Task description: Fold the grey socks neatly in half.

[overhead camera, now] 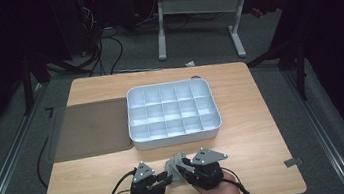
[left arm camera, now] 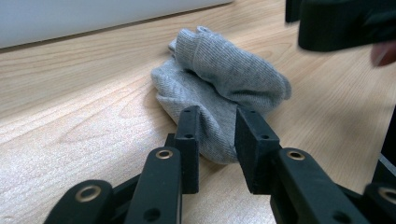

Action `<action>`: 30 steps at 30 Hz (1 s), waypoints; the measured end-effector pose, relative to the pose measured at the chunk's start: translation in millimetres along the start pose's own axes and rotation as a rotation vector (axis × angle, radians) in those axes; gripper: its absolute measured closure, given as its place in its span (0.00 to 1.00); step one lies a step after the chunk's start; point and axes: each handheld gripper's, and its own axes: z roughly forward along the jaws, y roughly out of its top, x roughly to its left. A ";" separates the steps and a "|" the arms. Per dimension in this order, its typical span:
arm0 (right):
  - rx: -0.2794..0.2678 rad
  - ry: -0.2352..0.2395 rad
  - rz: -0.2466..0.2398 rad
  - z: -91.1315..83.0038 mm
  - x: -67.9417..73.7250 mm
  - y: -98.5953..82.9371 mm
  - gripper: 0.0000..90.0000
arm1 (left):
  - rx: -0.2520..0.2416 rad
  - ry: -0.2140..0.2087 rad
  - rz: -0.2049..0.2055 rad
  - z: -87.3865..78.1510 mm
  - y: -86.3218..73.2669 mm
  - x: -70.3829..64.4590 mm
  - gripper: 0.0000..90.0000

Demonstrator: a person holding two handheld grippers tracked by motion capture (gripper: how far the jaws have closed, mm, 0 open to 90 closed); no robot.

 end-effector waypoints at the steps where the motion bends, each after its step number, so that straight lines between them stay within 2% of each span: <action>1: 0.014 -0.002 0.005 2.3 -1.1 -4.6 0.77 | 0.000 0.001 0.000 -0.1 -0.1 -0.1 0.79; 4: 0.034 0.008 0.020 6.6 -1.7 -14.0 0.76 | 0.000 0.001 0.002 -0.4 -0.4 -0.2 0.79; 8: 0.067 0.007 0.015 15.1 0.8 -21.8 0.76 | -0.002 -0.002 -0.001 -0.3 -0.3 0.0 0.79; 11: 0.089 0.005 0.008 22.4 1.2 -24.6 0.81 | -0.004 -0.014 -0.011 -2.7 -0.2 0.8 0.77; 12: 0.093 0.007 0.007 23.7 1.1 -25.0 0.84 | -0.014 -0.028 -0.031 -6.7 -0.6 2.0 0.76; 14: 0.085 0.006 0.004 24.4 1.4 -25.5 0.91 | -0.028 -0.038 -0.047 -13.6 -2.3 4.2 0.76; 17: 0.076 0.002 -0.006 23.1 1.8 -25.7 0.96 | -0.024 -0.012 -0.054 -18.9 -5.0 8.7 0.84; 21: 0.068 0.005 -0.013 21.8 3.0 -24.1 0.96 | 0.028 0.006 -0.059 -10.2 -2.6 10.2 0.92; 26: 0.045 0.006 -0.015 19.5 3.5 -16.7 0.96 | 0.049 0.010 -0.029 -4.5 -1.0 5.5 0.95; 30: 0.016 0.027 -0.033 16.7 8.2 -7.6 0.96 | 0.052 0.013 -0.026 -3.7 -1.1 5.3 0.95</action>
